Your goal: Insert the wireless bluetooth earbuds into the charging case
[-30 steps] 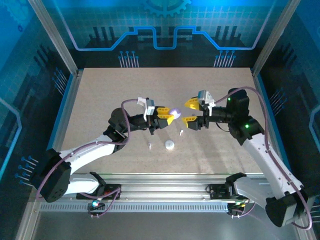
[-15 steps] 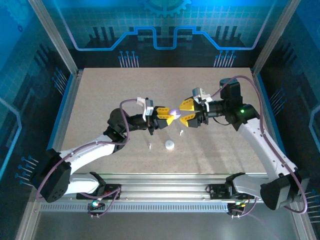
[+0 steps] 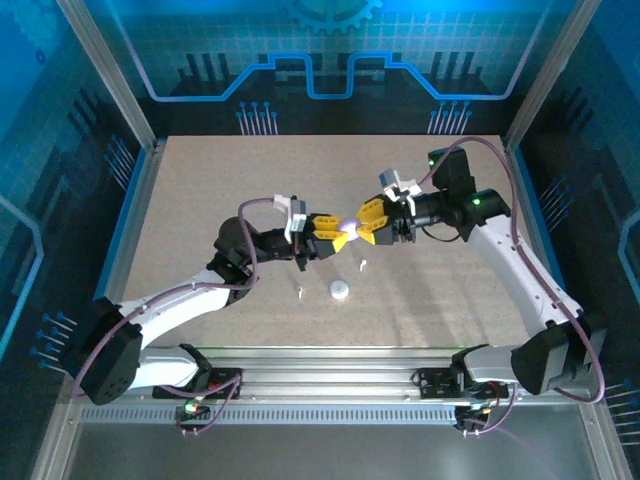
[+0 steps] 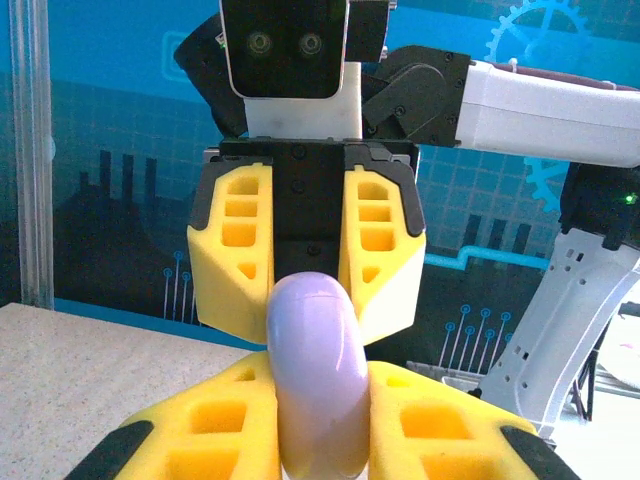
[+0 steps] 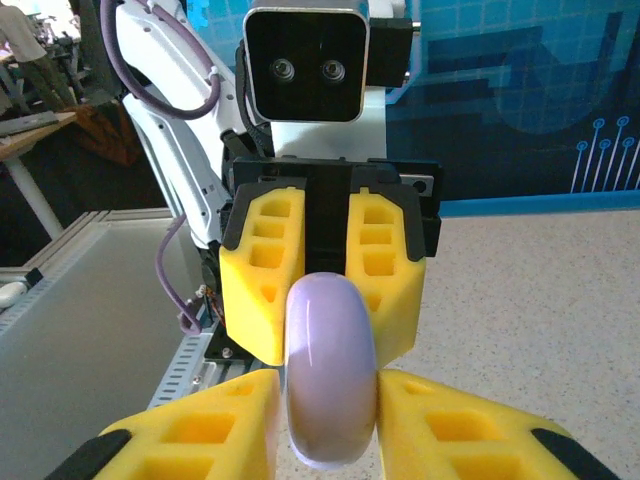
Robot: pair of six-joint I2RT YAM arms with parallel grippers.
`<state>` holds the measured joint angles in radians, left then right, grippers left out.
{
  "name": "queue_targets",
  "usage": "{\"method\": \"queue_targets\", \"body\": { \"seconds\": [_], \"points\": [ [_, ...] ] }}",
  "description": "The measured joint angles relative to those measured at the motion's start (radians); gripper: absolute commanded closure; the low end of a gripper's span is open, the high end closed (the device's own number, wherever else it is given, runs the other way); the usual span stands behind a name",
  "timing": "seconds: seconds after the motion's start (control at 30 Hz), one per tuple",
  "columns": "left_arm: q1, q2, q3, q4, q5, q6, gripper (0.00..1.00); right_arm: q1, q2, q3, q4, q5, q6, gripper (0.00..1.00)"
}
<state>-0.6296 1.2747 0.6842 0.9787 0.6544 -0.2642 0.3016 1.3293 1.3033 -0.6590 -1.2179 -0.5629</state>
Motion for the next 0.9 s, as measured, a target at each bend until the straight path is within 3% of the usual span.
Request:
{"method": "queue_targets", "body": {
  "seconds": [0.37, 0.67, 0.83, 0.9],
  "points": [
    [0.000, 0.003, 0.000, 0.026, 0.017, -0.026, 0.78, 0.006, 0.019, 0.027, -0.068, -0.025, -0.073, 0.71],
    [0.000, 0.007, 0.000, 0.048, 0.026, -0.045, 0.77, 0.006, 0.039, 0.053, -0.112, -0.043, -0.103, 0.85],
    [0.000, 0.007, 0.000, 0.051, 0.027, -0.045, 0.68, 0.007, 0.043, 0.067, -0.140, -0.043, -0.118, 0.89],
    [0.000, 0.007, 0.000, 0.047, 0.023, -0.042, 0.57, 0.008, 0.043, 0.069, -0.147, -0.039, -0.120, 0.90]
  ]
}}
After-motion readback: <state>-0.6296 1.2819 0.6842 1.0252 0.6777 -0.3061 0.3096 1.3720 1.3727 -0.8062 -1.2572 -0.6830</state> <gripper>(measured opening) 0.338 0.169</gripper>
